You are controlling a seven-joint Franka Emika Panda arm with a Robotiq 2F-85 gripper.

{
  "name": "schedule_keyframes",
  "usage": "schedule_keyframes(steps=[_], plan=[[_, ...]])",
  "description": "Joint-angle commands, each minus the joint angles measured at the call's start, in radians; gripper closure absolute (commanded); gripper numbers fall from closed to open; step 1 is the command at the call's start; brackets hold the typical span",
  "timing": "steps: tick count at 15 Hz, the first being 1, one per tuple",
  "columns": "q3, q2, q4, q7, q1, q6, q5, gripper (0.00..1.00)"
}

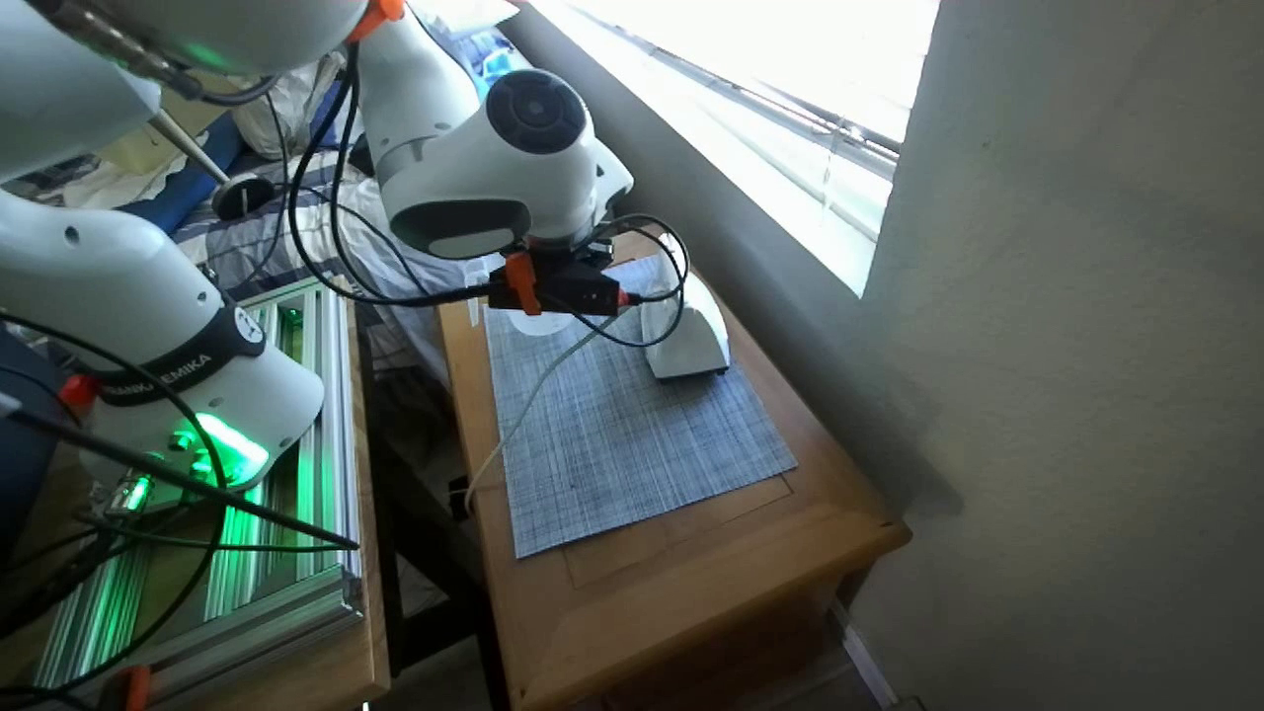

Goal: Turn the plastic jar over

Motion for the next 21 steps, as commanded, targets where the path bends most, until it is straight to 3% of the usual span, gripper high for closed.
schedule_keyframes(steps=[1,4,9,16,19,21], plan=[[-0.016,0.015,0.026,0.030,0.007,-0.020,0.016,0.32],[-0.038,-0.018,0.029,0.043,0.030,-0.016,0.007,0.00],[-0.094,-0.114,0.032,0.063,0.134,-0.021,0.003,0.00],[-0.233,-0.337,0.011,0.098,0.428,-0.028,0.006,0.00],[-0.350,-0.432,0.006,0.106,0.590,-0.045,0.001,0.00],[-0.475,-0.482,0.002,0.112,0.736,-0.067,-0.013,0.00]])
